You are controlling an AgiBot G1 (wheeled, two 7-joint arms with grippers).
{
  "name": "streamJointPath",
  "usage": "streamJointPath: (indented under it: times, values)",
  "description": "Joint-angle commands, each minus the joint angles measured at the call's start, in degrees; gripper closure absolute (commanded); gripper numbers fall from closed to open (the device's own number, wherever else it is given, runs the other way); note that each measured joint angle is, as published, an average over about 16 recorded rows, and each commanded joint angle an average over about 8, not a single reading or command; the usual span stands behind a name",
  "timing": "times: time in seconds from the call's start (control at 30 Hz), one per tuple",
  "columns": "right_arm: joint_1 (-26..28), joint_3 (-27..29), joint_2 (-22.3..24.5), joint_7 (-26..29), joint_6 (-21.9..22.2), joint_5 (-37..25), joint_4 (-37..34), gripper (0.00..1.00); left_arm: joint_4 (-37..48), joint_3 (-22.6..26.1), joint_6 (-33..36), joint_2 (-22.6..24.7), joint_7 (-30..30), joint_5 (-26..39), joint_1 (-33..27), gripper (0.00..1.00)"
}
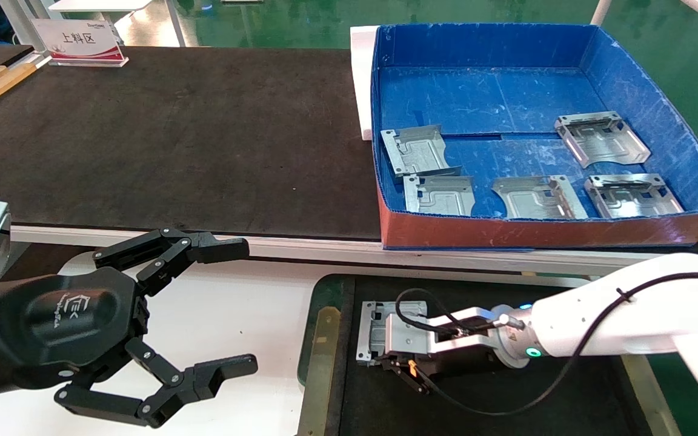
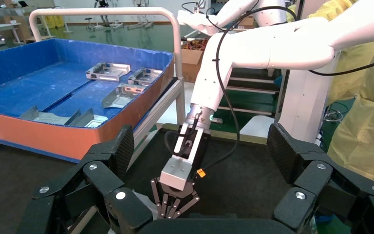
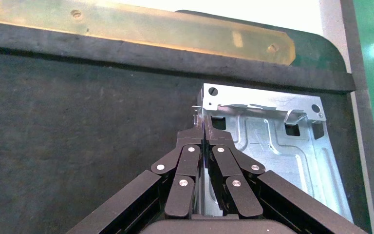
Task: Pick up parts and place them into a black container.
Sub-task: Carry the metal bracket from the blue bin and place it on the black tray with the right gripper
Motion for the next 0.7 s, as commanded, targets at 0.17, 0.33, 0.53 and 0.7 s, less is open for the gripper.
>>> streamJointPath:
  times: [0.17, 0.33, 0.53, 0.7]
  values:
    - [0.2, -0.4, -1.2, -0.7, 0.6, -0.6, -1.2, 1.0, 0.0, 0.0, 0.0, 0.0, 0.0, 0.0, 0.0, 0.0]
    - [0.4, -0.6, -2.1, -1.2, 1.3, -1.1, -2.3, 1.0, 0.0, 0.0, 0.0, 0.0, 0.0, 0.0, 0.0, 0.0]
    - [0.6, -0.6, -2.7, -1.8, 1.8, -1.3, -3.6, 1.0, 0.0, 0.0, 0.0, 0.0, 0.0, 0.0, 0.0, 0.0]
    - [0.8, -0.6, -2.9, -2.2, 2.0, -1.3, -4.5, 1.0, 0.0, 0.0, 0.0, 0.0, 0.0, 0.0, 0.0, 0.0]
